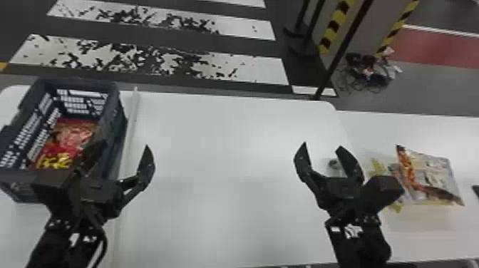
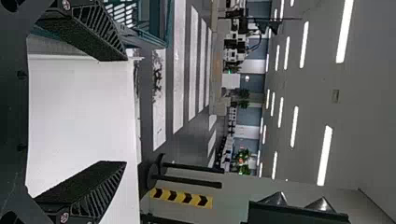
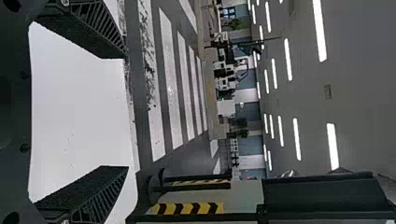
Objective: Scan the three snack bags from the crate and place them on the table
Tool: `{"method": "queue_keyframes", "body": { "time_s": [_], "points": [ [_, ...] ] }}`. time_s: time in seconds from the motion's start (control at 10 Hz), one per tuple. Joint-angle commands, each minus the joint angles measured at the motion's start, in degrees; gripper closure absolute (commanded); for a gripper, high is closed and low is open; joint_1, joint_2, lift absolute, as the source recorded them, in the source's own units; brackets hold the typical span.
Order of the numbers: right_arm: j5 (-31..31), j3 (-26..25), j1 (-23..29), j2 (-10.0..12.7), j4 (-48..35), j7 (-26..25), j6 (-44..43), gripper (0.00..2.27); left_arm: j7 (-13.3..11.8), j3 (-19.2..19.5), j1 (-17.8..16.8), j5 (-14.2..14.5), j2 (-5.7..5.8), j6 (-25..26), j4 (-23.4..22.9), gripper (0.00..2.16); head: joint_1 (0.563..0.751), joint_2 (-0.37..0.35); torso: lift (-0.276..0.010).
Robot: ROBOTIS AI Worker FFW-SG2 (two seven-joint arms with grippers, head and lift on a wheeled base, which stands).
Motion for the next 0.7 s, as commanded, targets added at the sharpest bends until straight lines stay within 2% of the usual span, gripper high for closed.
{"method": "queue_keyframes", "body": {
  "time_s": [0.0,0.3,0.4,0.6],
  "points": [
    [1.18,3.41,1.05,0.1,1.54,-1.81,-6.54,0.03,0.08,-0.58,0.0,-0.43,0.0,0.33,0.0,0.08,0.695,-0.16,-0.062],
    [1.27,6.05,2.19,0.54,4.09,-2.78,-10.94,0.03,-0.35,-0.75,0.0,-0.52,0.0,0.51,-0.09,0.08,0.695,-0.13,-0.062],
    [1.27,6.05,2.28,0.54,4.18,-2.78,-11.11,0.03,-0.53,-0.14,0.0,-0.43,0.0,1.91,-1.59,0.09,0.695,-0.124,-0.062],
    [1.27,6.14,2.54,0.28,4.18,-2.78,-10.23,0.03,-2.02,3.46,-0.09,-0.17,0.44,7.54,-7.21,0.09,0.695,-0.111,-0.062]
  ]
}}
